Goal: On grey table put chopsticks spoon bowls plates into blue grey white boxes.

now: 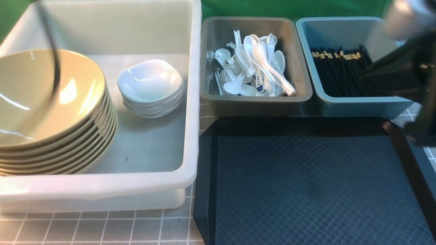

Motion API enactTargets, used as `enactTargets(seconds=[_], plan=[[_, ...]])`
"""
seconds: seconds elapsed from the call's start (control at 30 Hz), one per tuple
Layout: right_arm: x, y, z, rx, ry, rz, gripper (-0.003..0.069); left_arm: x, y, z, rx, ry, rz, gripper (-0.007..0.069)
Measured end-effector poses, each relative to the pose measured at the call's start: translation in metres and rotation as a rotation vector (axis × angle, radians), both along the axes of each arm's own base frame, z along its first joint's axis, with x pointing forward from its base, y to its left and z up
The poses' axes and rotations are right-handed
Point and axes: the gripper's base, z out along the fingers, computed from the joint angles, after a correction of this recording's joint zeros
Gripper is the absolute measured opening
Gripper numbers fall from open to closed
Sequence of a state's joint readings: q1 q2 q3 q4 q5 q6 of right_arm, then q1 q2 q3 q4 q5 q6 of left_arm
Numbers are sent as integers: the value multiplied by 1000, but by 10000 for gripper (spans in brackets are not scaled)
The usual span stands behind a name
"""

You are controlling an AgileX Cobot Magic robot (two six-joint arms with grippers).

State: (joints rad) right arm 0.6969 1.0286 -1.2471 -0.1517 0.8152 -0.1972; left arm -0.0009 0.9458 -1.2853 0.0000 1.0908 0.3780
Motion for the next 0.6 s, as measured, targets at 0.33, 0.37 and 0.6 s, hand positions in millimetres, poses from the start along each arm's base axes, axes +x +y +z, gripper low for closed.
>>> enactTargets(seconds=[0.33, 0.37, 0.6], plan=[[-59, -46, -17, 296, -282, 17, 41, -131, 2, -106, -122, -450, 83, -11], [-64, -49, -20, 321, -308, 19, 43, -138, 3, -113, -130, -478, 91, -11], [-76, -58, -33, 403, -394, 32, 48, -154, 5, -134, -135, -476, 118, -11]])
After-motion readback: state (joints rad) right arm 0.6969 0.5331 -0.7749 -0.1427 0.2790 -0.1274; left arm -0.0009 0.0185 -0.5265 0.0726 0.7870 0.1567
